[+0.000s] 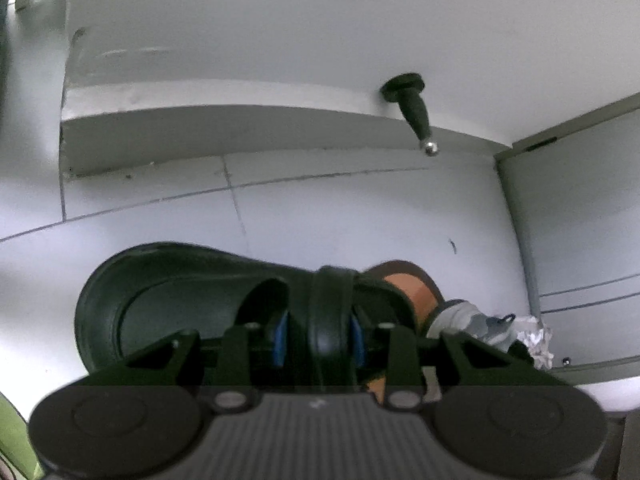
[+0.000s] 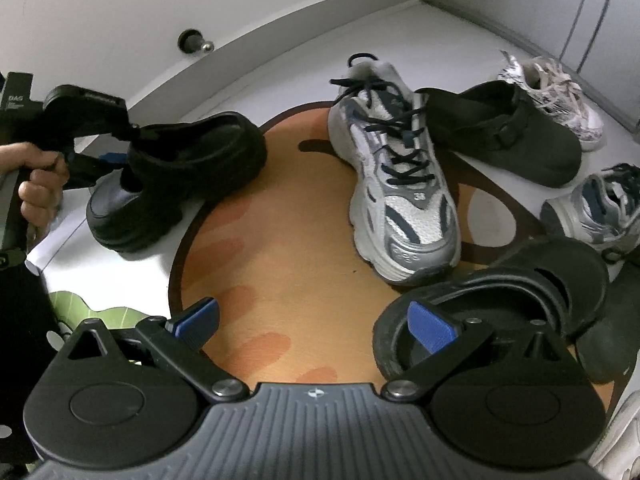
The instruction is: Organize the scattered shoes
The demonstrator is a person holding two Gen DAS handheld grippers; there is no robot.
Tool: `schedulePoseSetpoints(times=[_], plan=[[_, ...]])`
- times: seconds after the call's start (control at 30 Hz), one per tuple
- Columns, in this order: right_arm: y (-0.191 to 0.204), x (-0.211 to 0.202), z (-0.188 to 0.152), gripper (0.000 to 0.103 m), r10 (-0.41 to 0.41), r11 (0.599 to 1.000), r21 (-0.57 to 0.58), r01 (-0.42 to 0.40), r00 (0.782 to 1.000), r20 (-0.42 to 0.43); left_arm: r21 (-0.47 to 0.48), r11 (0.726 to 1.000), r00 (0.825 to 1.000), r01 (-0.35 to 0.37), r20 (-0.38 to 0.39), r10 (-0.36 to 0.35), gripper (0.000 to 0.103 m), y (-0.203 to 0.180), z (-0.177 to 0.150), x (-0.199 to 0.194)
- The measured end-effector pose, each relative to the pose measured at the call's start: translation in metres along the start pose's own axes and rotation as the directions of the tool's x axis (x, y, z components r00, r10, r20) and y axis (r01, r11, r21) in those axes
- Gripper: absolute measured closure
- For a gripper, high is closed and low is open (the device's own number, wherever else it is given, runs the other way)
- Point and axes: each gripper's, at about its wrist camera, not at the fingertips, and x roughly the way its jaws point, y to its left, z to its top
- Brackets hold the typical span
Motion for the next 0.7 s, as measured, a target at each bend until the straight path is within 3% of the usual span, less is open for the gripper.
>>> schedulePoseSetpoints(times=[0.33,0.7], plan=[[0.023,0.014,0.017,0.000,0.022,0.998,-0.059,-0.022,1.000,-0.002,-0.057,0.998,0.997,-0.039,0.065,0.043,0.070,0.011,0.009,-0.009],[0.032,0.008,0.024,0.000,0.023,0.997,-0.080,-0.023,1.000,0.005,-0.083,0.996,0.994,-0.033,0.098,0.042,0.070,0.018,0.013,-0.009]])
